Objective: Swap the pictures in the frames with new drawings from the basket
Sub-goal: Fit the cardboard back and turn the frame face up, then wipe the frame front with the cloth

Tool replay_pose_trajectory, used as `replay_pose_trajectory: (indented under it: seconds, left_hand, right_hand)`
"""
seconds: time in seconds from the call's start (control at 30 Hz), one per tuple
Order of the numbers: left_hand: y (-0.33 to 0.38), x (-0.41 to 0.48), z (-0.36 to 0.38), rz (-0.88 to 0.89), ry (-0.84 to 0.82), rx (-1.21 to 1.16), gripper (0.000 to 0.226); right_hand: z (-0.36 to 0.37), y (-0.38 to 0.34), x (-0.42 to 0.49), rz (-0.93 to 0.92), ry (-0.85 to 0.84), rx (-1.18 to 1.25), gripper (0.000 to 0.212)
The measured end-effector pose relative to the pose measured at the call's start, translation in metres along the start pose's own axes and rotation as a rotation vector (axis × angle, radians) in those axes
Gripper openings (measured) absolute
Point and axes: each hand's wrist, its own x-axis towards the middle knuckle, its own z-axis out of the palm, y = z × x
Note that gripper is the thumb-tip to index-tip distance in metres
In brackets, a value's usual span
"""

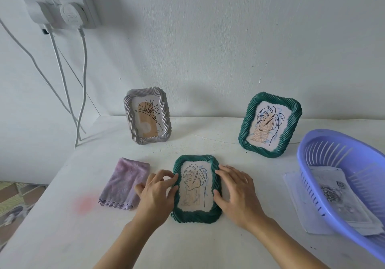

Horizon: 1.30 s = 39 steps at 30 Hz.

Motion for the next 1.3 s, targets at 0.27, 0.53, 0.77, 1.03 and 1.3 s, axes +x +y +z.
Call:
replay_pose_trajectory:
  seconds: [0.27,0.53,0.77,1.03,1.3]
  left_hand:
    - [-0.001,-0.001,0.002,0.077,0.032,0.066,0.031]
    - [-0.065,0.008,-0.045,-0.206,0.348,-0.021,0.025]
    - [-0.1,0.006,-0.062,-0.594,0.041,-0.023,0.071]
    - [-0.091,0.02,-0.08,-0.635,-0.102,-0.122,0.031]
    - [-0.044,0.014,-0.088,-0.495,-0.055,-0.386,0.032]
  right_hand:
    - [-0.002,0.004,0.001,0.023,0.011,0.015,0.056]
    - [0.0,0.004,0.001,0.042,0.028,0.03,0.055]
    - [0.0,0.004,0.0,0.031,0.029,0.021,0.055]
    - [-0.002,0.003,0.001,0.062,0.009,0.052,0.058]
    - [-0.017,-0.002,0.01,0.193,-0.016,0.395,0.049]
